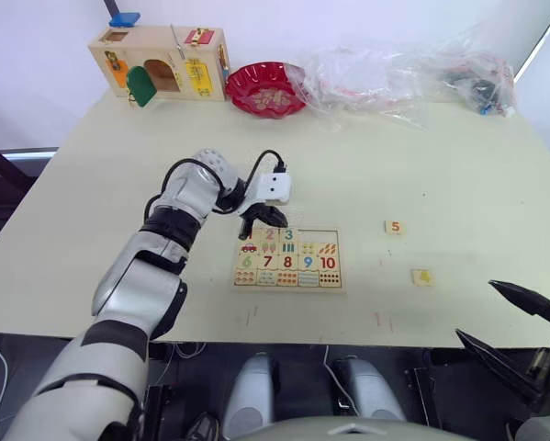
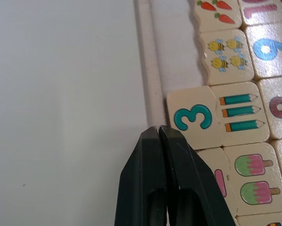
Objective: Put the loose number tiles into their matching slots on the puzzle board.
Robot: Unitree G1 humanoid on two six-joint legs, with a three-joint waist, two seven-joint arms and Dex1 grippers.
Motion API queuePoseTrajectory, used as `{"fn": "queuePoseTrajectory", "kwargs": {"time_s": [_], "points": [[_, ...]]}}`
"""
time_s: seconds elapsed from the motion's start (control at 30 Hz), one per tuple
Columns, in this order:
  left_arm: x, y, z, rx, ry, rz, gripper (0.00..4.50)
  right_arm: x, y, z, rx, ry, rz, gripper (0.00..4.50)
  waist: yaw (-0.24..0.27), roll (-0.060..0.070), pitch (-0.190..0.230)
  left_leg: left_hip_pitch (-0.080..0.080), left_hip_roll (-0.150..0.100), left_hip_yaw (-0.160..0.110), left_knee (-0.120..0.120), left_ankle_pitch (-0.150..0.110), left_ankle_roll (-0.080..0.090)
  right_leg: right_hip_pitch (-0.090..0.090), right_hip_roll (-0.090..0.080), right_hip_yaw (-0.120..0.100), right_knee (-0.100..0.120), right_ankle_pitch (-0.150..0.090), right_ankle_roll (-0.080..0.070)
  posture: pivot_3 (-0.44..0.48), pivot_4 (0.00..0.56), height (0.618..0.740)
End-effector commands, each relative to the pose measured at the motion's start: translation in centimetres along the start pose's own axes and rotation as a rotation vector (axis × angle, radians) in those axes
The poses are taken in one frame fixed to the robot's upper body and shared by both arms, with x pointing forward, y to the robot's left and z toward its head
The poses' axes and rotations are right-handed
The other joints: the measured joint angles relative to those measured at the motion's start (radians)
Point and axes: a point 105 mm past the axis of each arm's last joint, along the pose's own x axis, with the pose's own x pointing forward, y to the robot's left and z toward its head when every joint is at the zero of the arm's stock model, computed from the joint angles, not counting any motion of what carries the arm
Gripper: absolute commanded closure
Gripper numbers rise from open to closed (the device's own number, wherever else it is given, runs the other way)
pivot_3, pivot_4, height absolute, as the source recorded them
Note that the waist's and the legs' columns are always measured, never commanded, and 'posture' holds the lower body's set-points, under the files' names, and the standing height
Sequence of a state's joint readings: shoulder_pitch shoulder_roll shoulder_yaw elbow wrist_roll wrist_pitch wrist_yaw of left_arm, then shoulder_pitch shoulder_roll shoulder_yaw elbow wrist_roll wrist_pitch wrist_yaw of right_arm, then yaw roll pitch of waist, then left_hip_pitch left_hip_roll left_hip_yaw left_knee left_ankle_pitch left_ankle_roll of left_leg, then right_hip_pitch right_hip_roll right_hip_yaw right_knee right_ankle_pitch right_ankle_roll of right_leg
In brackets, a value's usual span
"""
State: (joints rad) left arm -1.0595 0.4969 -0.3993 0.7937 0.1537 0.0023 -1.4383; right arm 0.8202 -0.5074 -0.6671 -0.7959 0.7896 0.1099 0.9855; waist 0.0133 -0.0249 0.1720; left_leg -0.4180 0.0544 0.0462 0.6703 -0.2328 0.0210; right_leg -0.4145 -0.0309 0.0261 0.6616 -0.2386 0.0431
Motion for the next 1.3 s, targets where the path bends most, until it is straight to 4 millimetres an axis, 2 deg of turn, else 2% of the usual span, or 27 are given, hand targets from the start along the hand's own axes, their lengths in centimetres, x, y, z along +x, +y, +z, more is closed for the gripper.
{"fn": "queuePoseTrajectory", "kwargs": {"time_s": [0.03,0.1,0.3,0.4,0.43,0.5,0.6,0.7,0.83,1.03,1.07,1.1,1.17,1.27,1.3], "points": [[-2.7,1.2,1.0,-0.06,-0.126,0.11,4.4,0.5,0.3,0.3,0.003,0.002,-0.004,0.0,-0.002,0.0,0.0,0.0,0.0,0.0,0.0,0.0,0.0,0.0,0.0,0.0,0.0,0.0,0.0,0.0,0.15,0.74],[-3.5,1.4,1.1,-0.102,-0.189,0.16,4.4,0.9,-0.1,0.1,0.018,0.015,-0.028,0.0,-0.004,0.0,0.0,0.0,0.001,0.0,0.0,0.0,0.0,0.0,0.0,0.0,0.0,0.0,0.0,0.0,0.15,0.74],[-3.6,1.4,1.7,-0.234,-0.321,0.26,4.4,1.3,-3.2,-0.2,-0.013,-0.01,-0.098,0.0,0.001,0.0,0.0,0.0,0.0,0.0,0.0,0.0,0.0,0.001,-0.001,0.0,0.0,0.001,-0.002,0.0,0.15,0.74],[-3.8,1.6,2.3,-0.295,-0.408,0.327,4.4,1.5,-4.5,-0.4,-0.013,-0.02,-0.096,0.0,0.001,0.0,0.0,0.0,0.0,0.0,0.001,0.0,0.0,0.001,-0.001,0.0,0.0,0.002,-0.002,0.0,0.15,0.74],[-3.4,1.6,3.2,-0.311,-0.435,0.344,4.4,1.0,-5.2,-0.5,-0.024,-0.016,-0.101,0.0,0.002,0.0,0.0,0.0,0.0,0.0,0.0,0.0,0.0,0.001,0.0,0.0,0.0,0.004,0.001,0.0,0.15,0.74],[-4.5,2.1,3.7,-0.405,-0.588,0.447,4.4,1.0,-6.4,-0.5,0.007,-0.074,-0.113,0.0,0.0,0.0,0.0,0.0,0.0,-0.001,0.0,0.0,0.0,0.001,0.0,-0.001,0.0,0.004,0.001,0.0,0.15,0.74],[-5.6,1.8,3.7,-0.471,-0.707,0.565,4.4,1.6,-8.0,-1.2,0.02,-0.094,-0.112,0.0,-0.006,0.0,0.0,0.001,0.0,0.0,0.0,0.0,0.0,0.002,0.0,0.0,0.0,0.005,0.001,0.0,0.15,0.74],[-6.4,0.9,3.2,-0.479,-0.768,0.646,4.4,2.8,-8.9,-1.5,0.019,-0.119,-0.083,0.0,-0.022,0.001,-0.001,0.003,0.0,0.0,0.0,0.0,0.0,0.002,0.0,0.001,0.001,0.005,0.001,0.0,0.15,0.74],[-7.2,-2.5,0.8,-0.512,-0.78,0.695,4.4,4.3,-9.4,-2.2,0.02,-0.111,-0.02,0.0,-0.027,0.001,-0.001,0.004,0.0,0.0,-0.001,0.0,0.0,0.002,0.001,0.001,0.001,0.005,0.001,0.0,0.15,0.74],[-8.9,-5.9,-1.7,-0.576,-0.802,0.735,4.4,4.2,-10.1,-2.4,0.023,-0.084,0.032,0.0,-0.016,0.001,-0.001,0.003,0.0,0.0,0.0,0.0,0.0,0.003,-0.001,0.001,0.001,0.005,0.001,0.0,0.15,0.74],[-9.5,-7.2,-2.8,-0.589,-0.805,0.73,4.4,4.0,-10.1,-2.9,0.021,-0.051,0.041,0.0,-0.013,0.001,-0.001,0.003,0.0,0.0,0.0,0.0,0.0,0.003,-0.001,0.001,0.001,0.005,0.001,0.0,0.15,0.74],[-10.0,-8.2,-3.8,-0.604,-0.798,0.726,3.91,3.6,-10.2,-3.2,0.019,-0.023,0.046,0.0,-0.016,0.002,-0.001,0.003,0.0,0.0,0.0,0.0,0.0,0.003,-0.001,0.0,0.001,0.005,0.001,0.0,0.15,0.74],[-10.7,-10.0,-5.4,-0.628,-0.774,0.712,3.34,2.9,-10.4,-3.4,0.027,-0.01,0.037,0.0,-0.019,0.002,-0.001,0.004,0.0,0.001,-0.001,0.0,0.0,0.002,-0.001,0.001,0.0,0.005,0.0,0.0,0.15,0.74],[-10.8,-12.4,-7.5,-0.674,-0.722,0.689,1.78,1.5,-10.5,-4.1,0.032,0.025,0.023,0.0,-0.02,0.002,-0.001,0.004,0.001,0.001,-0.001,0.0,0.0,0.002,-0.001,0.0,0.0,0.004,-0.001,0.0,0.15,0.74],[-10.9,-13.2,-8.0,-0.692,-0.705,0.684,1.43,0.8,-10.6,-4.3,0.037,0.048,0.024,0.0,-0.018,0.002,-0.001,0.004,0.001,0.001,-0.001,0.0,0.0,0.002,-0.001,0.0,0.0,0.002,-0.004,0.0,0.15,0.74]]}}
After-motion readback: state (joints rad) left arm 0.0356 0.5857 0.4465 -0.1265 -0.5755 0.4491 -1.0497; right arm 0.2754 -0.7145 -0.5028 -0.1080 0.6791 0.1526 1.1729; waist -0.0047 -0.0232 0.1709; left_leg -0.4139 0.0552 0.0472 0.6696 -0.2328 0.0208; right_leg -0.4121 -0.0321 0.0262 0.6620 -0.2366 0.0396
